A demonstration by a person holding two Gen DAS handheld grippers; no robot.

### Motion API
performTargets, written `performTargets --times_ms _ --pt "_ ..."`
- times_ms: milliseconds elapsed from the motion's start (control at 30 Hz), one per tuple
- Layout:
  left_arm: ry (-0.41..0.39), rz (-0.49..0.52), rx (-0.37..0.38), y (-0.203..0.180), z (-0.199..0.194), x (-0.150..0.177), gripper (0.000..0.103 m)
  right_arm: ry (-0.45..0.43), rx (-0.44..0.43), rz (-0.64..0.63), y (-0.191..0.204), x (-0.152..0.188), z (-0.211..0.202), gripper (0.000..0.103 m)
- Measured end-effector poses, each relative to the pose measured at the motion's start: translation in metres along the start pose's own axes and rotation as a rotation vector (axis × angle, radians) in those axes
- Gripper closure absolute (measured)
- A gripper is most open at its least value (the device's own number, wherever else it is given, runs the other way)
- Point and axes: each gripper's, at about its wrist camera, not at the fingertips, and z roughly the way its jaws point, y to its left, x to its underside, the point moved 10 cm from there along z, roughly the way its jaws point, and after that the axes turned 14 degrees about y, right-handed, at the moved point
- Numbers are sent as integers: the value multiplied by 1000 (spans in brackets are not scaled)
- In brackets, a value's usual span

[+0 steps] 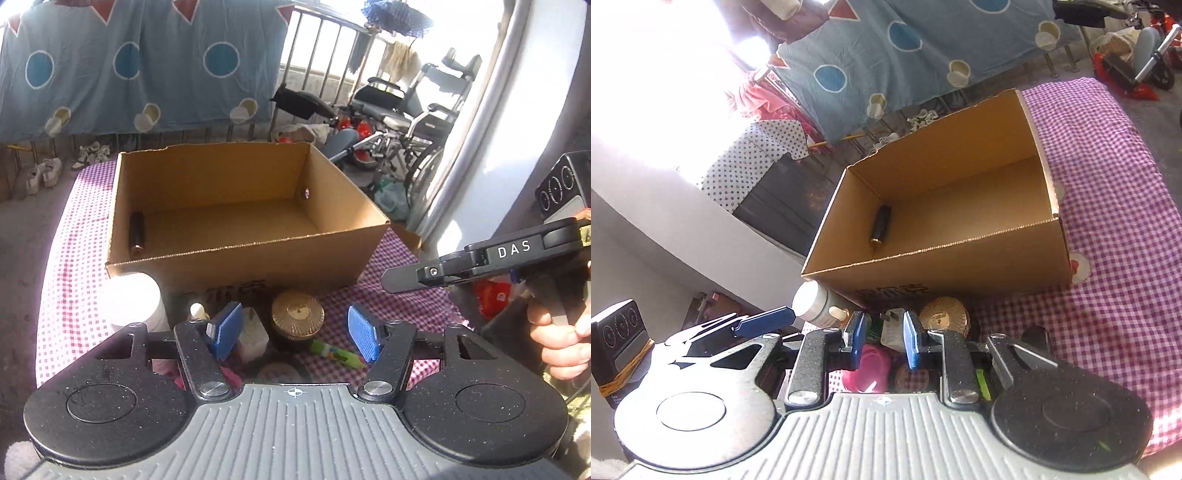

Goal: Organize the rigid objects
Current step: 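Move the right tool to the green glue stick and grasp it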

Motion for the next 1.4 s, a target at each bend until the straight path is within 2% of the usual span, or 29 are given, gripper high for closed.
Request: performTargets --times_ms 100,233,300,433,533,633,833,1000,1300,1400 --pt "26 30 14 -25 32 19 41 31 37 7 -22 21 20 78" --pt "64 80 -26 -50 70 33 43 67 92 -5 -40 31 44 78" --pt "102 77 -25 -55 87 34 50 82 101 -13 -44 31 52 78" --pt "146 46 -10 -59 108 36 54 108 150 -49 -49 25 68 78" --pt "170 28 8 -59 116 41 57 135 183 -61 -55 24 79 79" --pt "191 14 26 -57 120 44 58 175 175 -52 -59 30 86 80" --pt "220 7 45 -56 123 50 58 262 97 -10 -58 46 93 80" --pt "216 4 38 -55 127 47 58 252 138 -17 -58 37 97 80" --pt "198 -9 49 -51 127 42 58 291 174 -69 -47 32 107 81" --pt "184 -8 55 -50 127 42 58 309 159 -69 -43 36 113 85"
